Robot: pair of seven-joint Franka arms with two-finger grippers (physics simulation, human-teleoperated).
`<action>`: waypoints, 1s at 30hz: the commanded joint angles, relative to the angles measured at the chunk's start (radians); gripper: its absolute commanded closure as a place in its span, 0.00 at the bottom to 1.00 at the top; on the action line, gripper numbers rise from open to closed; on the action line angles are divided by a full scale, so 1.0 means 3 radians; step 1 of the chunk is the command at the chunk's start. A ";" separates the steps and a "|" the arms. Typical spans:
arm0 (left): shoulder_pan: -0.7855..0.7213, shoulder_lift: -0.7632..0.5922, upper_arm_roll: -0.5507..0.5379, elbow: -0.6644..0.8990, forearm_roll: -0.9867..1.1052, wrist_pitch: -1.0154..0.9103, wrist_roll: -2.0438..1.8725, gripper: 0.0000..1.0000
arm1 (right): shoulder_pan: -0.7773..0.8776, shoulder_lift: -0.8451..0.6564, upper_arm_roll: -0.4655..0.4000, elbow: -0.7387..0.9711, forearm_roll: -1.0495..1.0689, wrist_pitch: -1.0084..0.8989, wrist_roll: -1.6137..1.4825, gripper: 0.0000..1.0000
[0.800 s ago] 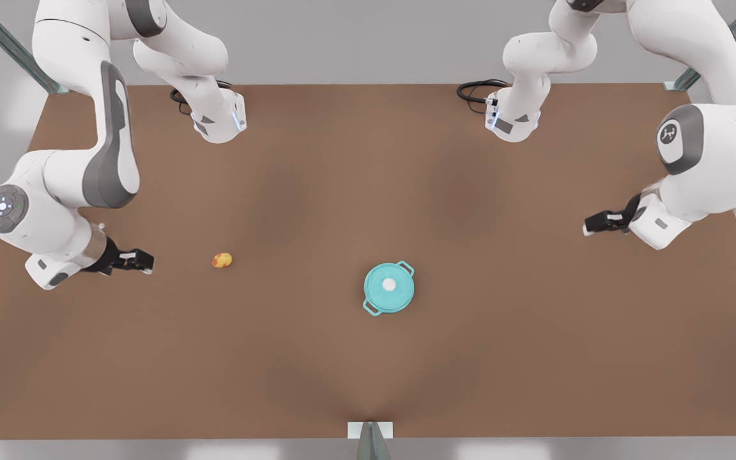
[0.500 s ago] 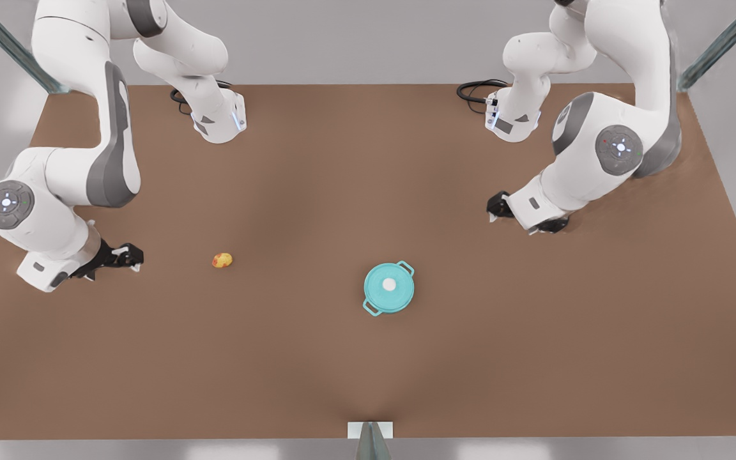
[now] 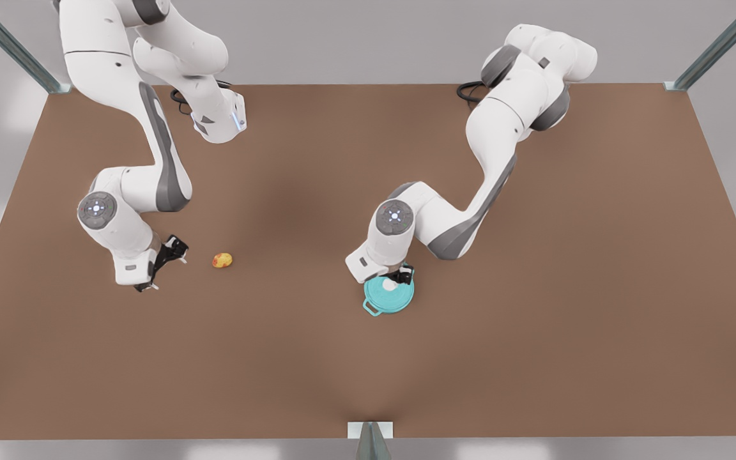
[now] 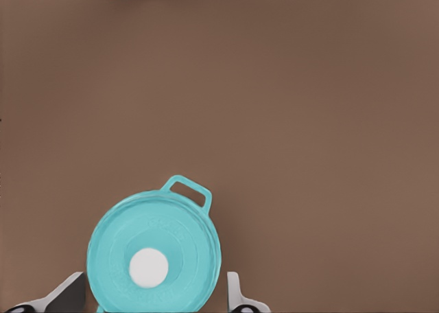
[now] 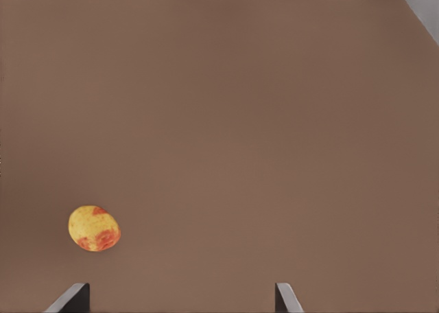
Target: Open the pot lid and put the potato into the pot
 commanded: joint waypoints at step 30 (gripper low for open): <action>0.0038 0.0255 0.0040 -0.0463 0.0361 0.0351 -0.0915 0.00 | 0.0390 0.0340 0.0000 -0.0295 -0.0152 -0.0024 -0.1136 0.00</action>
